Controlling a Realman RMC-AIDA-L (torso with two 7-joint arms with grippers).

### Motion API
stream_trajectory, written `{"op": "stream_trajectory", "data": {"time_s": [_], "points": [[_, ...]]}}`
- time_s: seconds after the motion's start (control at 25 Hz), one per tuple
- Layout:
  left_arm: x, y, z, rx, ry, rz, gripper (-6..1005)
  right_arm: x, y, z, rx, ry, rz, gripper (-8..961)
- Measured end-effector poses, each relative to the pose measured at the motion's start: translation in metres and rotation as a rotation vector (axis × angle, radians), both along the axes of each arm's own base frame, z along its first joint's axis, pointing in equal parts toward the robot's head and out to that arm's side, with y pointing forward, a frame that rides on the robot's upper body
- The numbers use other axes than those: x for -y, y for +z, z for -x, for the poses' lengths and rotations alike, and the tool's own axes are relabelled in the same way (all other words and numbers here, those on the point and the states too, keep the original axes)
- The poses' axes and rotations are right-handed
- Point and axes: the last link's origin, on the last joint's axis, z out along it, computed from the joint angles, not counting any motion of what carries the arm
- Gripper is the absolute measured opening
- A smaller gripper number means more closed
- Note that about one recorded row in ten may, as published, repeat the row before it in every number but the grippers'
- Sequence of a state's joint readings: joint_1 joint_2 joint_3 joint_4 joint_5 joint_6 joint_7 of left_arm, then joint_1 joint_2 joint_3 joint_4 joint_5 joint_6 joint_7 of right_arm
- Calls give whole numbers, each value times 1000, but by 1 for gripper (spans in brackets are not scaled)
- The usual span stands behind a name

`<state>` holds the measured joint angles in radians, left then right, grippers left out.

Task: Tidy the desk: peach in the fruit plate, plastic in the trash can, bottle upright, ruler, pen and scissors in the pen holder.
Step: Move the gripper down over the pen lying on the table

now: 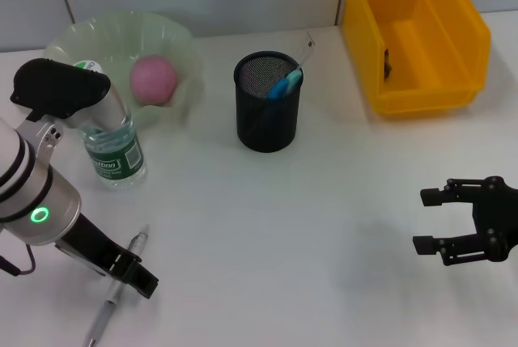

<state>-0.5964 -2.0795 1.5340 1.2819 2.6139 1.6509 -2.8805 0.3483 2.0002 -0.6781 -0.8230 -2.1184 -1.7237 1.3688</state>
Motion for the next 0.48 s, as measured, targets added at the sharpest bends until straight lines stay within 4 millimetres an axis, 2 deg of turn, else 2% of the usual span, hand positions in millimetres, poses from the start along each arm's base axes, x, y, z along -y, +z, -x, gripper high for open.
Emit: {"op": "stream_trajectory", "data": {"time_s": [0.48], "points": [[2,-1,6,0,7,-6,779,0,0,-1,2,-5,-4,834]]}}
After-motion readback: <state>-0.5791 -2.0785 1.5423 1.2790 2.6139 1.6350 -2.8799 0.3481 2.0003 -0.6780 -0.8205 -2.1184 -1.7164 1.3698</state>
